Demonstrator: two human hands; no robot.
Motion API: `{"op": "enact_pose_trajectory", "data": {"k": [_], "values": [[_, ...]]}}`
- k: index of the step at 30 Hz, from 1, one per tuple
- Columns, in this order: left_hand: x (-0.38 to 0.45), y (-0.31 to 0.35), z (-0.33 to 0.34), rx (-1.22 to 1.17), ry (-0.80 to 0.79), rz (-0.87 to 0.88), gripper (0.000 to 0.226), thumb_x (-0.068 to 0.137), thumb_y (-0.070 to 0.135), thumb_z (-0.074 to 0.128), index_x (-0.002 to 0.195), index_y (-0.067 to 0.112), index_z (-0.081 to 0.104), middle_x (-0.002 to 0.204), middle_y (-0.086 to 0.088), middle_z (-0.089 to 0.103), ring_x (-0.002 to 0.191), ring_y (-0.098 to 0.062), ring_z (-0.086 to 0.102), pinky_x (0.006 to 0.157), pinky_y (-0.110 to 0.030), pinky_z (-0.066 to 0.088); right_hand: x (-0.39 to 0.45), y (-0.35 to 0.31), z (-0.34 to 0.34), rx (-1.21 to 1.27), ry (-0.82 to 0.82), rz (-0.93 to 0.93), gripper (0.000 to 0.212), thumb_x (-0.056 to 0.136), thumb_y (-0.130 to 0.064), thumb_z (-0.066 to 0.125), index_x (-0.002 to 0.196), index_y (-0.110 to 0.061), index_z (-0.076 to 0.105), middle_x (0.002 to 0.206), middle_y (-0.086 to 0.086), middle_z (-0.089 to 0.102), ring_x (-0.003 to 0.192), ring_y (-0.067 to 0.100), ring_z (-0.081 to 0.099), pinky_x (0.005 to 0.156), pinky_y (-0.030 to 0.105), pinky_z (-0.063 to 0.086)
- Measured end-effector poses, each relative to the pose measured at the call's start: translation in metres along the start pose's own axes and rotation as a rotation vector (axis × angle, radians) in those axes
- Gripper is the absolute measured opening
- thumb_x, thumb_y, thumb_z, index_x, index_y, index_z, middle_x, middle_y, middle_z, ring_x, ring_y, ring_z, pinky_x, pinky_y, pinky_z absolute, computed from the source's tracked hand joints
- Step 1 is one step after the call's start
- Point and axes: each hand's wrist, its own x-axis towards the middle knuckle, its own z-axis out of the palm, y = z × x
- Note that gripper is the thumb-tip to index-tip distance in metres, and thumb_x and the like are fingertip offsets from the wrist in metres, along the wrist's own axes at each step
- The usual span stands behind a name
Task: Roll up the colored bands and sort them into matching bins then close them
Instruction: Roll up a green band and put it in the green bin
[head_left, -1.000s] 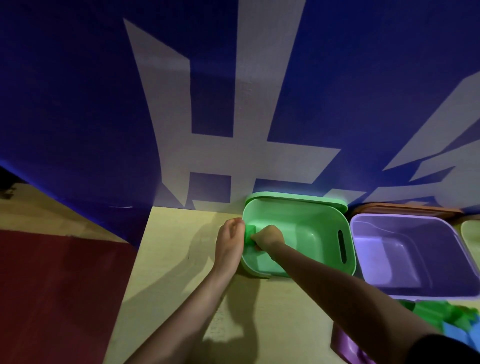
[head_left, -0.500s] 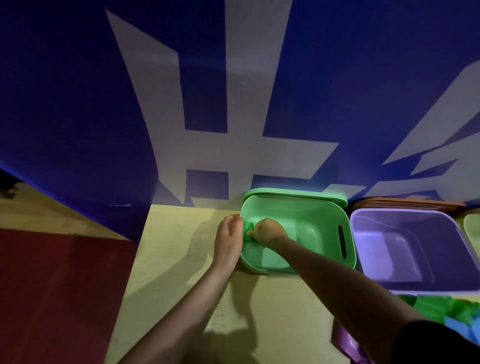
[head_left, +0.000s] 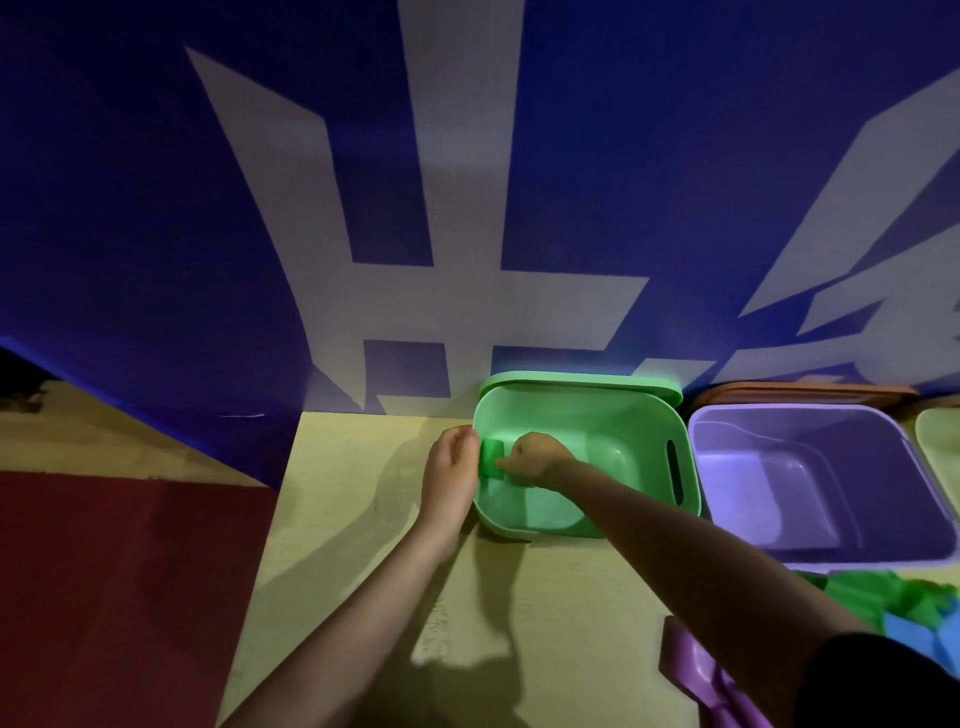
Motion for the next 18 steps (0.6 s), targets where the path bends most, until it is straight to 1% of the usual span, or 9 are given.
{"op": "enact_pose_trajectory", "data": {"k": [2, 4, 6, 8, 10, 12, 13, 16, 18], "values": [[-0.001, 0.002, -0.001, 0.009, -0.01, -0.002, 0.018, 0.098, 0.027, 0.043, 0.089, 0.025, 0.058, 0.09, 0.0, 0.063, 0.087, -0.017, 0.058, 0.074, -0.031, 0.045, -0.005, 0.001, -0.005, 0.038, 0.0, -0.001, 0.042, 0.092, -0.037, 0.052, 0.057, -0.014, 0.05, 0.066, 0.005, 0.055, 0.069, 0.021, 0.053, 0.068, 0.025, 0.042], [-0.002, 0.003, -0.004, 0.007, 0.003, 0.006, 0.015, 0.097, 0.025, 0.047, 0.103, 0.02, 0.059, 0.097, 0.001, 0.063, 0.09, -0.015, 0.058, 0.08, -0.033, 0.045, -0.013, 0.004, -0.011, 0.095, 0.002, -0.013, 0.042, 0.091, -0.035, 0.052, 0.058, -0.01, 0.054, 0.061, 0.005, 0.055, 0.062, 0.02, 0.054, 0.065, 0.026, 0.044], [-0.005, 0.007, -0.006, 0.037, 0.032, 0.02, 0.025, 0.095, 0.023, 0.051, 0.118, 0.016, 0.055, 0.1, 0.004, 0.06, 0.088, -0.009, 0.056, 0.08, -0.03, 0.044, -0.024, 0.01, -0.017, 0.192, 0.031, -0.042, 0.039, 0.091, -0.034, 0.054, 0.062, -0.009, 0.058, 0.064, 0.008, 0.057, 0.06, 0.02, 0.053, 0.063, 0.027, 0.045], [-0.01, 0.012, -0.009, 0.106, 0.072, 0.046, 0.033, 0.093, 0.023, 0.052, 0.126, 0.016, 0.05, 0.108, 0.0, 0.056, 0.092, -0.013, 0.055, 0.081, -0.029, 0.044, -0.039, 0.018, -0.022, 0.331, 0.095, -0.079, 0.033, 0.093, -0.032, 0.056, 0.071, -0.007, 0.062, 0.068, 0.008, 0.061, 0.062, 0.019, 0.054, 0.063, 0.028, 0.046], [-0.019, 0.023, -0.009, 0.149, 0.112, 0.094, 0.036, 0.093, 0.022, 0.05, 0.128, 0.017, 0.048, 0.116, -0.004, 0.052, 0.098, -0.016, 0.054, 0.085, -0.032, 0.046, -0.06, 0.027, -0.027, 0.457, 0.167, -0.119, 0.027, 0.094, -0.029, 0.056, 0.08, -0.007, 0.064, 0.071, 0.005, 0.062, 0.065, 0.017, 0.055, 0.062, 0.027, 0.045], [-0.035, 0.037, -0.008, 0.16, 0.124, 0.172, 0.034, 0.094, 0.019, 0.049, 0.128, 0.016, 0.049, 0.118, -0.002, 0.049, 0.099, -0.015, 0.053, 0.09, -0.033, 0.046, -0.086, 0.035, -0.031, 0.553, 0.241, -0.161, 0.021, 0.094, -0.025, 0.057, 0.085, -0.008, 0.064, 0.071, 0.002, 0.063, 0.064, 0.013, 0.056, 0.06, 0.024, 0.045], [-0.045, 0.045, -0.006, 0.162, 0.111, 0.219, 0.032, 0.095, 0.018, 0.049, 0.127, 0.016, 0.05, 0.117, -0.001, 0.048, 0.099, -0.014, 0.052, 0.089, -0.031, 0.046, -0.1, 0.038, -0.033, 0.608, 0.281, -0.178, 0.019, 0.094, -0.023, 0.058, 0.085, -0.008, 0.064, 0.069, 0.001, 0.062, 0.062, 0.011, 0.056, 0.06, 0.023, 0.045], [-0.078, 0.064, 0.004, 0.163, 0.007, 0.33, 0.028, 0.096, 0.016, 0.047, 0.123, 0.018, 0.053, 0.114, 0.0, 0.05, 0.096, -0.013, 0.053, 0.08, -0.026, 0.042, -0.144, 0.051, -0.034, 0.794, 0.391, -0.215, 0.018, 0.094, -0.015, 0.057, 0.079, -0.01, 0.063, 0.062, 0.001, 0.058, 0.053, 0.006, 0.053, 0.056, 0.021, 0.044], [-0.099, 0.073, 0.014, 0.168, -0.102, 0.355, 0.025, 0.096, 0.017, 0.047, 0.12, 0.019, 0.055, 0.111, 0.001, 0.053, 0.091, -0.013, 0.054, 0.073, -0.027, 0.043, -0.172, 0.06, -0.03, 0.888, 0.445, -0.24, 0.019, 0.094, -0.012, 0.056, 0.076, -0.01, 0.063, 0.06, 0.001, 0.057, 0.047, 0.003, 0.051, 0.052, 0.018, 0.042]]}}
